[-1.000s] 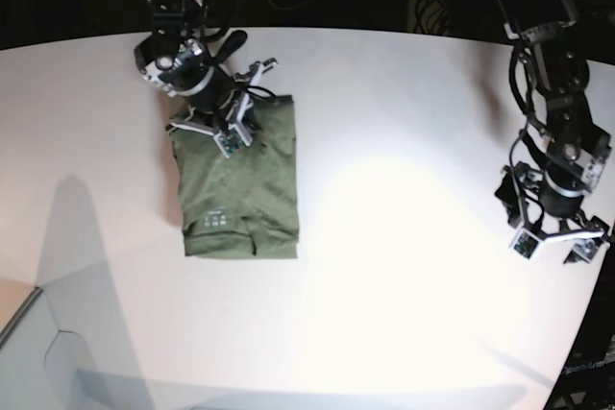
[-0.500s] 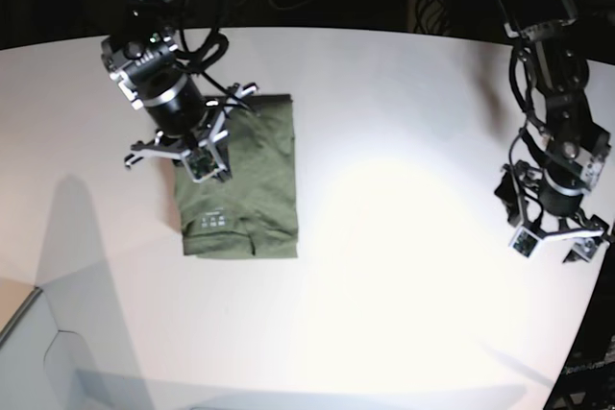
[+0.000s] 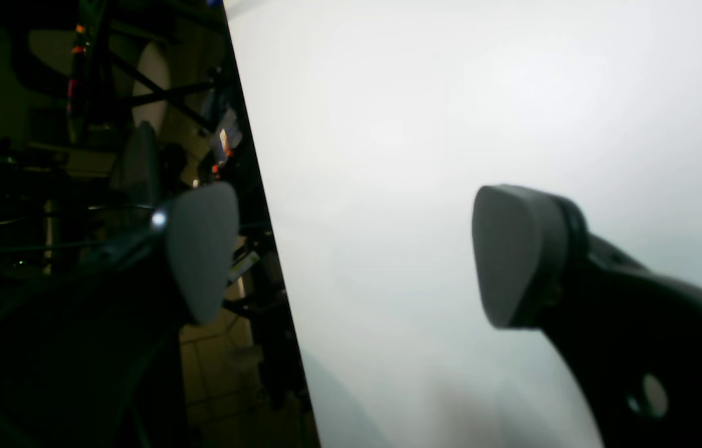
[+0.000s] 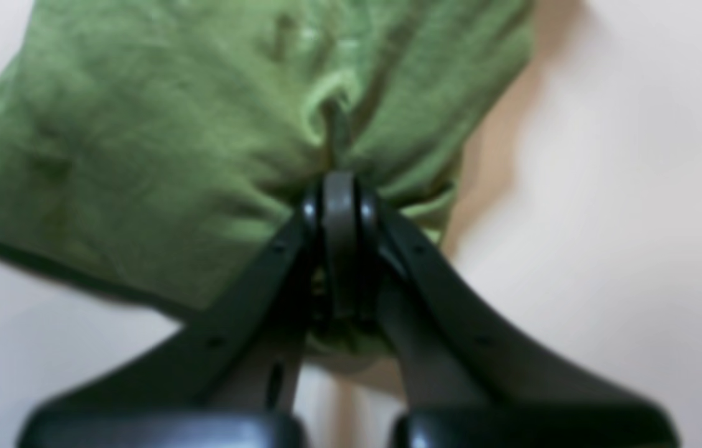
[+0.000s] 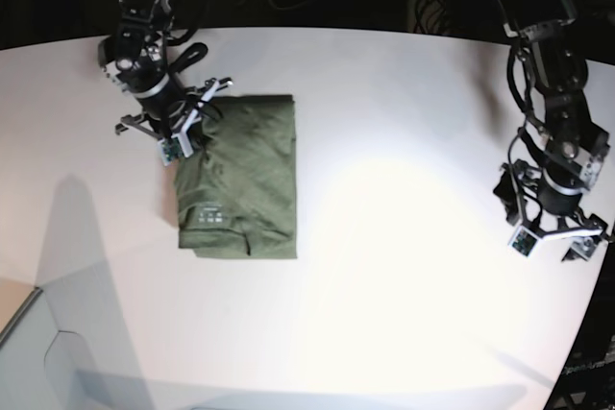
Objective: Layout the t-shirt on the table in an organized manner, then fold the t-shirt properly
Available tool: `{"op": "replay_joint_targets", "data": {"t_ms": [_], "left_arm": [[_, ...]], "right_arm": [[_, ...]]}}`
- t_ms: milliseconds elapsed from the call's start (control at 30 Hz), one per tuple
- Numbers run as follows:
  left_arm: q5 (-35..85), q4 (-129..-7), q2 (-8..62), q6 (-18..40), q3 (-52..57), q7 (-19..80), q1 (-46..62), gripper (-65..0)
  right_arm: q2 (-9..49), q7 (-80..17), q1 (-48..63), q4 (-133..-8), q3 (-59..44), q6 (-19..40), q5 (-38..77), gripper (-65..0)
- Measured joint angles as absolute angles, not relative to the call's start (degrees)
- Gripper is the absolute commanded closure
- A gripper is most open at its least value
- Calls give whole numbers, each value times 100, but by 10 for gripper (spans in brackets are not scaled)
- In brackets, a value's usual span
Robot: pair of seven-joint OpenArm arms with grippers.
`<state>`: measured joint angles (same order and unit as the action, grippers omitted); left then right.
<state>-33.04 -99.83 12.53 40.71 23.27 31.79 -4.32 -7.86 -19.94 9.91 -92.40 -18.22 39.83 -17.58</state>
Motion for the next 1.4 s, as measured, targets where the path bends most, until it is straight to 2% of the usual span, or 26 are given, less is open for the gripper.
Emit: {"op": "replay_joint_targets", "data": {"t_ms": [233,433,500,567,667,833,1167,1400], "left_arm": [[-3299,-10009,1253,4071,2329,3168,-259,-578],[-3166,-10123,1251,4062,2344,3192,-121,-574],[-2875,-10171,1247,4058,2351,3188,-78,-545],[-2517,-10311,1223,4073,2434,3133,51,-466],[-2206,-10350,1205,4066,2757,3253,158,-275],[-2069,-10593,801,4053,3492,3170,276,-11],[-2110,-10923,585,4056,4060,3277,976,0],[-2049,-10930,587,4060,4462,3216,1066,0]], "right_arm": [[-797,-2023,930,-9266,-2126,3983,-1719,0],[-779,-2174,1094,-10700,-2550,3970,-742,0],[-779,-2359,1212,-11098,-2567,3981,-591,0],[-836,-2495,1435,-11426,-2567,3983,-456,0],[-843,-2558,1750,-11498,-2670,3992,-403,0],[-797,-2558,1752,-10995,-2985,3983,-440,0],[-521,-2569,1411,-9664,-2963,3986,-445,0],[-506,-2528,1356,-9491,-2932,3983,-445,0]]}}
